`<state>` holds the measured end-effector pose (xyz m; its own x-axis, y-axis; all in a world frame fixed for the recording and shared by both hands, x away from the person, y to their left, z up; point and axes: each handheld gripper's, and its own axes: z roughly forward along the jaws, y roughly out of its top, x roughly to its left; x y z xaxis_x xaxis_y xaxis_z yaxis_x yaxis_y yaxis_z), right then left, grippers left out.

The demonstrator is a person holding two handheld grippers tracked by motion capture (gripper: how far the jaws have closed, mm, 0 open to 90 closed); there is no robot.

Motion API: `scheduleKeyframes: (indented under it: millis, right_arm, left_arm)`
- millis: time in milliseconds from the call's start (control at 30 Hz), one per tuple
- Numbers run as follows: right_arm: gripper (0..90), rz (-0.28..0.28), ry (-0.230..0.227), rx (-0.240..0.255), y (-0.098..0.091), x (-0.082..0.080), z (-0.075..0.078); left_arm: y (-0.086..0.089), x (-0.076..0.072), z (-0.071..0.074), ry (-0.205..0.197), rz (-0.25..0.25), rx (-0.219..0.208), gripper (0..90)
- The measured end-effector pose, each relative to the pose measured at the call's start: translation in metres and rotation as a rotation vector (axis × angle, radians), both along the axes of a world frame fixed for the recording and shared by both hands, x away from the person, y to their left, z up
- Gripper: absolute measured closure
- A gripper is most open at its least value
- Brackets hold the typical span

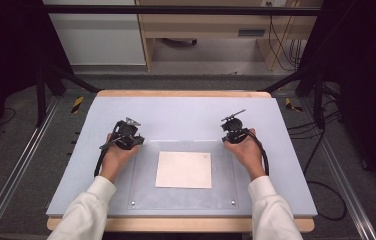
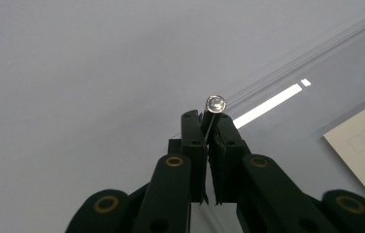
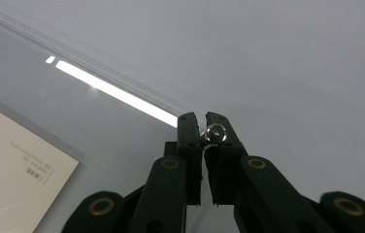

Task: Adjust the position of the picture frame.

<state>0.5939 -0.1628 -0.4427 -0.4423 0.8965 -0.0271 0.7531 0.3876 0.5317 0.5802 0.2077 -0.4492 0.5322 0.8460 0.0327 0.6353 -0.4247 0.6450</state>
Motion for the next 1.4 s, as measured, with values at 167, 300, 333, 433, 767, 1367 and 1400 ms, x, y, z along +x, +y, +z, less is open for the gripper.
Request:
scheduleKeyframes:
  millis: [167,300,333,433,767,1367,1400]
  right_arm:
    - [85.3,-0.008,0.007,0.007,0.0,0.0,-0.002]
    - [85.3,-0.011,0.003,0.013,-0.002,0.0,-0.003]
    - [85.2,-0.012,0.004,0.013,-0.002,0.0,-0.003]
    - [85.0,-0.012,0.0,0.024,-0.003,0.0,-0.004]
    - [54.3,-0.02,-0.184,0.063,-0.016,-0.018,0.004]
    - [22.1,0.007,-0.371,0.092,-0.016,-0.04,0.009]
    - [22.1,0.005,-0.378,0.087,-0.016,-0.041,0.009]
  left_arm:
    - [-0.001,0.0,-0.002,-0.004,0.0,-0.007,84.8]
    - [-0.001,0.001,-0.002,-0.006,-0.002,-0.006,84.7]
    - [-0.001,0.001,-0.002,-0.007,-0.004,-0.006,84.7]
    - [-0.001,0.0,-0.003,-0.011,0.002,-0.015,84.7]
    - [0.006,-0.017,0.003,-0.173,0.002,-0.025,51.6]
    - [0.015,-0.033,0.006,-0.285,-0.049,-0.136,9.4]
    - [0.015,-0.033,0.006,-0.293,-0.056,-0.128,9.5]
